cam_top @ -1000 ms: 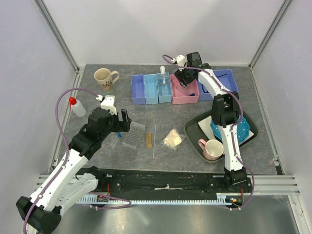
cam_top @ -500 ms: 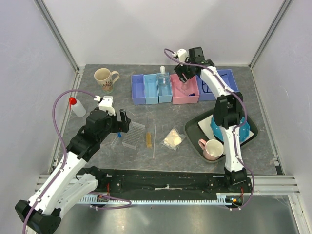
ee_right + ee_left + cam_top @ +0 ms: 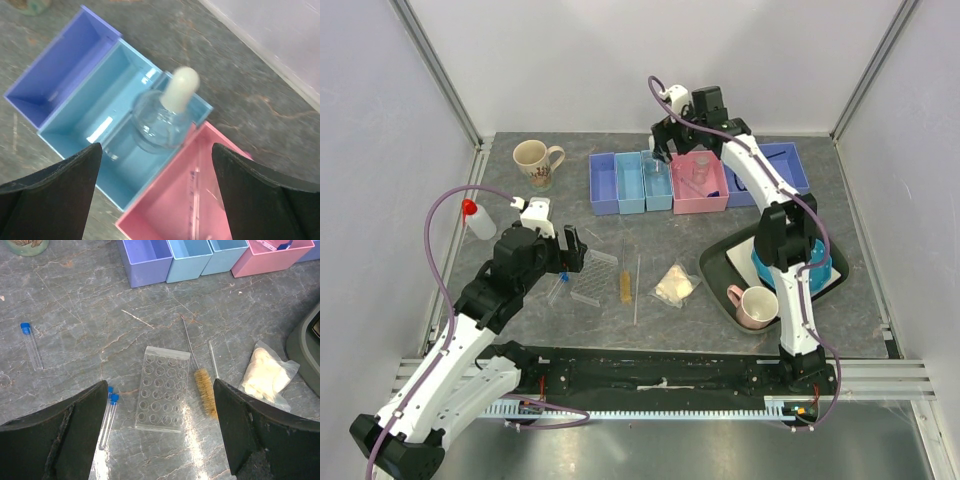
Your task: Organize the chemistry lab equipment
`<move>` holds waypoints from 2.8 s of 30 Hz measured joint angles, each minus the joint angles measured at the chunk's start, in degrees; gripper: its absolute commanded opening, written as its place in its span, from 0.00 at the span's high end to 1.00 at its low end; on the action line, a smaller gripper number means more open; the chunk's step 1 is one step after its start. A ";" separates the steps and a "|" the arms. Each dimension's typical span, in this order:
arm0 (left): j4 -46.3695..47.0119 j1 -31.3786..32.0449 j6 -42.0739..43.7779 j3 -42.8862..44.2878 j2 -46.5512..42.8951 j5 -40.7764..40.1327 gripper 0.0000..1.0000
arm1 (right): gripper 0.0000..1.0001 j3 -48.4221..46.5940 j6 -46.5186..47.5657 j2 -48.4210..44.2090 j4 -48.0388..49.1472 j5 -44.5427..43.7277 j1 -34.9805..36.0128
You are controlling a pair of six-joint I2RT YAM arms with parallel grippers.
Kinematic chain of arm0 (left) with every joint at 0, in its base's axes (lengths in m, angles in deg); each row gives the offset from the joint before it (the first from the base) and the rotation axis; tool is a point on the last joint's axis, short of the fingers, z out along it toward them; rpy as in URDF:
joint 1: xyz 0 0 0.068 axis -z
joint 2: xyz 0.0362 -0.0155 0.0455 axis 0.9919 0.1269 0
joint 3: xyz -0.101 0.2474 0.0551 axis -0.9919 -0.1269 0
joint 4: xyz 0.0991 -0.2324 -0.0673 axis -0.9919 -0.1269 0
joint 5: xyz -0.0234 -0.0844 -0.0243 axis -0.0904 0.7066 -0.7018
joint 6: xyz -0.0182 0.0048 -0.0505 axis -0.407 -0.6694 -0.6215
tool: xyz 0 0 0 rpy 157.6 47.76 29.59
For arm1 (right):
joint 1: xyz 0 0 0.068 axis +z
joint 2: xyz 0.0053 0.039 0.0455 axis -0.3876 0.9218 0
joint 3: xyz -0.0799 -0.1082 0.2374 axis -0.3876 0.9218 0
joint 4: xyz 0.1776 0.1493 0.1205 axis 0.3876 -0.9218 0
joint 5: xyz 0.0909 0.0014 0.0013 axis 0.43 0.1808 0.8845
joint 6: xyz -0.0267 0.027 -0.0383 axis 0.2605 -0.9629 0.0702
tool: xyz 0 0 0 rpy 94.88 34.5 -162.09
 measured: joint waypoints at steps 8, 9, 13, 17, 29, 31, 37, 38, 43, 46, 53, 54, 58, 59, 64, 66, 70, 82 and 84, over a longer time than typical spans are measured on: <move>-0.13 0.00 -0.37 0.00 0.22 0.02 0.08 | 0.02 -1.40 -8.20 3.37 5.40 -1.16 2.60; -0.15 0.00 -0.46 0.00 0.28 0.02 0.08 | 0.02 -1.66 -8.96 4.13 5.84 -1.64 2.56; -0.17 0.00 -0.85 0.00 0.79 0.02 0.08 | 0.02 -2.40 -11.37 7.37 7.21 -2.25 2.27; -0.17 0.00 -1.42 0.00 1.55 0.09 0.08 | 0.02 -2.51 -13.55 9.51 8.04 -2.23 2.01; -0.15 0.00 -1.95 0.00 2.40 0.46 0.08 | 0.18 -3.10 -15.85 11.26 9.62 -2.29 1.97; -0.15 0.00 -1.95 0.00 2.40 0.46 0.08 | 0.23 -3.15 -15.91 11.28 9.62 -2.32 1.97; -0.15 0.00 -1.95 0.00 2.40 0.46 0.08 | 0.11 -3.15 -16.04 11.30 9.62 -2.32 1.97; -0.15 0.00 -1.95 0.00 2.40 0.46 0.08 | 0.10 -3.15 -16.04 11.30 9.62 -2.32 1.97; -0.15 0.00 -1.95 0.00 2.40 0.48 0.08 | 0.09 -3.15 -15.61 11.30 9.57 -2.16 2.01; -0.15 0.00 -1.95 0.00 2.38 0.48 0.08 | 0.08 -3.15 -15.10 11.30 9.55 -2.14 2.08; -0.15 0.00 -1.97 0.00 2.01 0.48 0.08 | 0.06 -3.15 -13.84 11.30 9.55 -2.34 2.34; -0.15 0.00 -1.97 0.00 1.92 0.48 0.08 | 0.06 -3.15 -13.60 11.32 9.53 -2.36 2.38; -0.15 0.00 -1.99 0.00 1.53 0.48 0.08 | 0.06 -3.15 -12.37 11.32 9.40 -2.60 2.62; -0.17 0.00 -1.99 0.00 1.46 0.48 0.08 | 0.07 -3.15 -12.22 11.30 9.38 -2.71 2.67; -0.17 0.00 -2.01 0.00 1.20 0.48 0.08 | 0.21 -3.15 -11.21 11.30 9.22 -3.28 2.78; -0.20 0.00 -2.01 0.00 1.03 0.48 0.08 | 0.29 -3.15 -11.02 11.30 9.16 -3.30 2.78; -0.20 0.00 -2.03 0.00 0.74 0.48 0.08 | 0.37 -3.15 -10.56 11.30 9.18 -3.26 2.78; -0.96 0.00 -2.10 0.00 -0.61 0.48 0.08 | 0.45 -0.48 -10.19 9.73 11.80 -2.32 2.78; -1.14 0.00 -2.12 0.00 -0.81 0.48 0.08 | 0.46 0.00 -10.19 9.16 12.13 -1.84 2.78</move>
